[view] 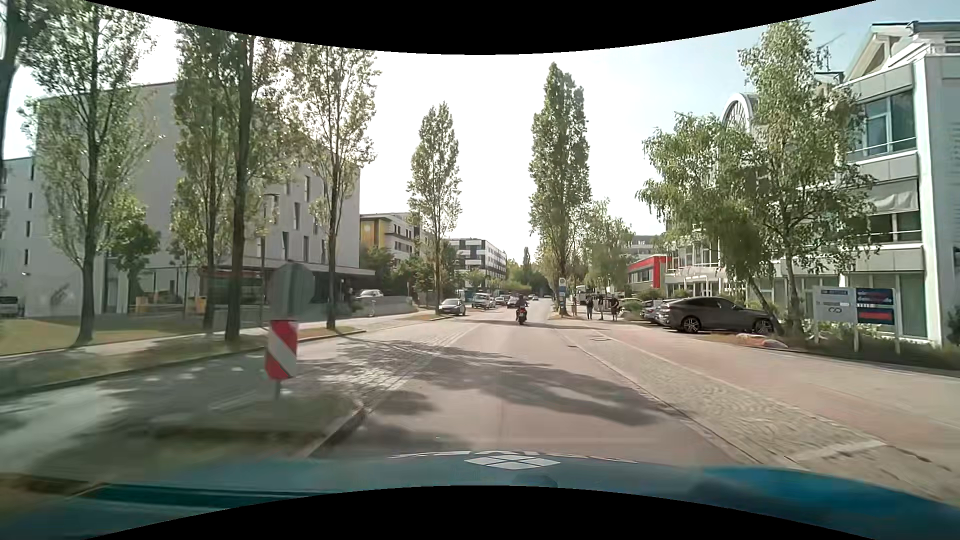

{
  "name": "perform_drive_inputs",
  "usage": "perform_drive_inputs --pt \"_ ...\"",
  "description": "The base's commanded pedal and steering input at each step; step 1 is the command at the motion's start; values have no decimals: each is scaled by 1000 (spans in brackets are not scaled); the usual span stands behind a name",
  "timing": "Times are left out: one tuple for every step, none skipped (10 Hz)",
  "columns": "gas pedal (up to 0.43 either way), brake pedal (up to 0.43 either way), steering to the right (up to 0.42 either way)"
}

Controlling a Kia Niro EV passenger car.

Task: Follow the waypoints while adhering to traffic rules and regulations

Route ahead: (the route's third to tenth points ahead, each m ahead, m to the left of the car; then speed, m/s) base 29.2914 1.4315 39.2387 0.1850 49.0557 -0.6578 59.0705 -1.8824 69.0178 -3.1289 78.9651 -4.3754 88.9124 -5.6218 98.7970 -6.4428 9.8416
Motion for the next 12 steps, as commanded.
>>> perform_drive_inputs --pt "98 0 9" --pt "98 0 8" --pt "98 0 8" --pt "87 0 8" --pt "87 0 8" --pt "87 0 8" --pt "87 0 9" --pt "87 0 9" --pt "390 0 11" --pt "1000 0 11" --pt "1000 0 12" --pt "1000 0 17"
